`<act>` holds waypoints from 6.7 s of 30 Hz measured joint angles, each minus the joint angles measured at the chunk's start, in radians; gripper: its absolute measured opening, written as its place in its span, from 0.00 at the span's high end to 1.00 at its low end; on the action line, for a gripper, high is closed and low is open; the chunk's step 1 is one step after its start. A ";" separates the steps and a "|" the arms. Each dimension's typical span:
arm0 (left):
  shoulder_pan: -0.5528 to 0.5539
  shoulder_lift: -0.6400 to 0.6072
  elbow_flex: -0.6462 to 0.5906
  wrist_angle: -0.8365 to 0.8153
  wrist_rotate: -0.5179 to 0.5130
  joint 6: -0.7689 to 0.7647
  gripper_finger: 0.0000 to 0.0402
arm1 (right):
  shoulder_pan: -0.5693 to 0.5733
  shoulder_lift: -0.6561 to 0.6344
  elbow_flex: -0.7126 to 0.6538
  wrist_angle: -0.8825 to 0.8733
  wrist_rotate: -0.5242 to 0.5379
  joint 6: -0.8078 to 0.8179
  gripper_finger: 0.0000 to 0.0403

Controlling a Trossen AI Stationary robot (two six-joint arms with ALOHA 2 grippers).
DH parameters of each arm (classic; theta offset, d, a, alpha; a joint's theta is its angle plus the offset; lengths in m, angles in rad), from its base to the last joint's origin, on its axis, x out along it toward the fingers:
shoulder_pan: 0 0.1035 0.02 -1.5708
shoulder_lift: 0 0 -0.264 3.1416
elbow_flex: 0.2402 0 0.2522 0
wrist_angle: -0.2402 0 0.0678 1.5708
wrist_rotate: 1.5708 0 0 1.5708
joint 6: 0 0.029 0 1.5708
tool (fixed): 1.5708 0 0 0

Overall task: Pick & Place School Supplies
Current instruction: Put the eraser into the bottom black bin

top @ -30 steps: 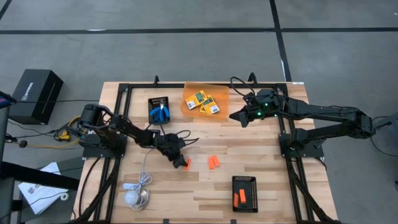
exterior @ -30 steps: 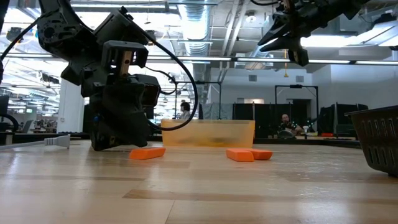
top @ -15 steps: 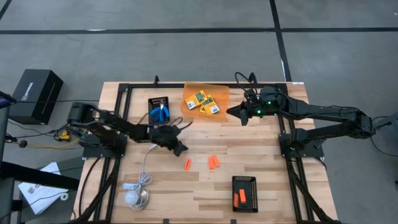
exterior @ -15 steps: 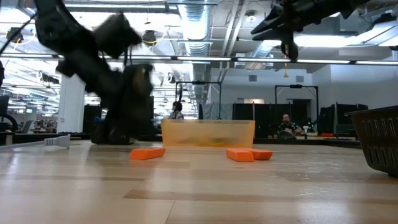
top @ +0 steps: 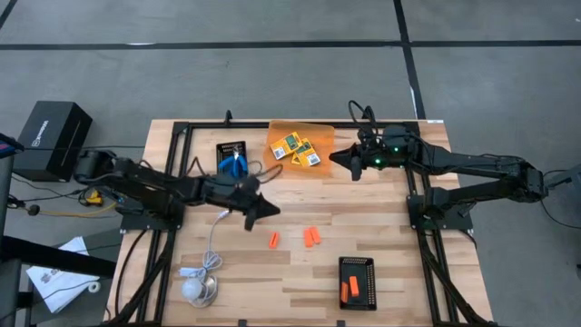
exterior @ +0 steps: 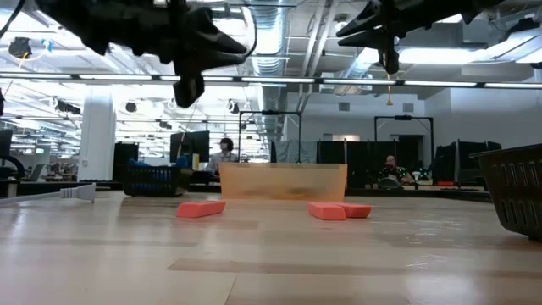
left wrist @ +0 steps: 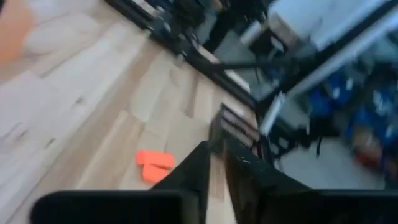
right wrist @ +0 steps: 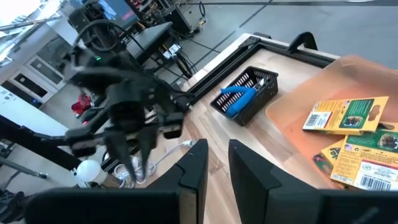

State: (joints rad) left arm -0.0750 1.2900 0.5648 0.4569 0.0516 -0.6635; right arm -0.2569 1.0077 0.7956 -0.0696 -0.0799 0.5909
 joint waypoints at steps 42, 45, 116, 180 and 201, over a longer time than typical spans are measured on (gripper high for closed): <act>-0.099 0.385 0.043 -0.179 -0.050 0.357 1.00 | 0.001 0.000 0.000 -0.018 -0.013 0.029 0.86; -0.100 0.413 0.046 -0.156 -0.037 0.373 1.00 | 0.001 0.000 0.000 -0.033 -0.029 0.028 0.86; -0.071 0.393 -0.050 -0.013 -0.042 0.262 1.00 | -0.001 0.000 0.000 -0.058 -0.029 0.027 0.86; -0.069 0.410 -0.105 0.119 0.008 0.192 1.00 | -0.001 0.000 0.000 -0.058 -0.029 0.019 0.86; -0.069 0.424 -0.164 0.116 0.020 0.161 1.00 | -0.001 0.000 0.000 -0.058 -0.029 0.028 0.86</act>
State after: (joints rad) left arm -0.1444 1.7139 0.4012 0.5724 0.0716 -0.5025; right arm -0.2577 1.0080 0.7956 -0.1272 -0.1093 0.6186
